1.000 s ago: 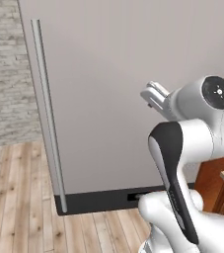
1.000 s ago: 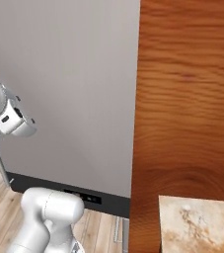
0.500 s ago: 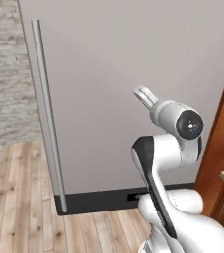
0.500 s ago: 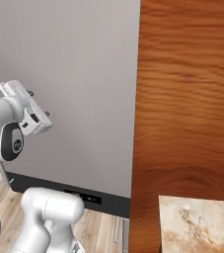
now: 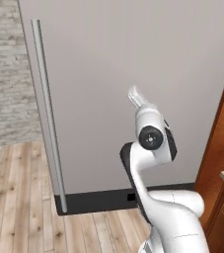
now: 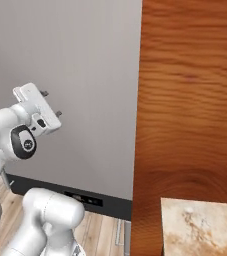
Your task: Place the steak on the counter behind the older steak on the same shelf of the fridge to maintain FIFO order. Close the fridge door when finished.
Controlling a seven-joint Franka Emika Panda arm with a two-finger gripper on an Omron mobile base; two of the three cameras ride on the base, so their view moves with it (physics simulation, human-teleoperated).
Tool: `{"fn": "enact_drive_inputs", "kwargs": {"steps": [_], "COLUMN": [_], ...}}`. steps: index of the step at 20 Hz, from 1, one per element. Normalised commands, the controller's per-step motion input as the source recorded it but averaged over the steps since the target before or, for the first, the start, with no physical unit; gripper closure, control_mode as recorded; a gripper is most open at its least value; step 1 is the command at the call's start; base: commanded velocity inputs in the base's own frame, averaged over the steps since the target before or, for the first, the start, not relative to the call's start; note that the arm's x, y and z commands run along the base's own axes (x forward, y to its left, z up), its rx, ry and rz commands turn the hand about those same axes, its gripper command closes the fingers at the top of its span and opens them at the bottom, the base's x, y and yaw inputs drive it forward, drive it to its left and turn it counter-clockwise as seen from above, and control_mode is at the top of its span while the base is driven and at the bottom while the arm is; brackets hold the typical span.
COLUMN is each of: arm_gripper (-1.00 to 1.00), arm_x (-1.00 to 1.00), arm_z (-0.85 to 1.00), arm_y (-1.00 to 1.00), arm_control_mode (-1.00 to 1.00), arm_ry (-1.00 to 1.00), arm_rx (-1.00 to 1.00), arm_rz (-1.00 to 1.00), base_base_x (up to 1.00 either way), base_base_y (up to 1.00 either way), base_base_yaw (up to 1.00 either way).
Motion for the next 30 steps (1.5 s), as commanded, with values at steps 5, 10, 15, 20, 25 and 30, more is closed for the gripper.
{"fn": "enact_drive_inputs", "kwargs": {"steps": [5,10,15,20,25,30], "arm_gripper": [-1.00,-1.00,-1.00,-1.00,-1.00,-1.00], "arm_x": [0.49,0.41,0.31,0.29,0.30,0.21], "arm_z": [0.00,0.00,-0.02,-0.08,-0.02,-0.07], "arm_y": [0.00,0.00,-0.20,-0.47,-0.52,-0.51], "arm_control_mode": [-1.00,-1.00,-1.00,-1.00,-1.00,-1.00], "arm_ry": [0.00,0.00,0.00,0.00,0.00,-0.01], "arm_rx": [0.00,0.00,0.00,0.00,0.00,0.00], "arm_rz": [-0.35,-0.31,-0.23,-0.21,-0.20,-0.18], "base_base_x": [0.00,0.00,0.00,0.00,0.00,0.00], "base_base_y": [0.00,0.00,0.00,0.00,0.00,0.00], "base_base_yaw": [0.00,0.00,0.00,0.00,0.00,0.00]}}
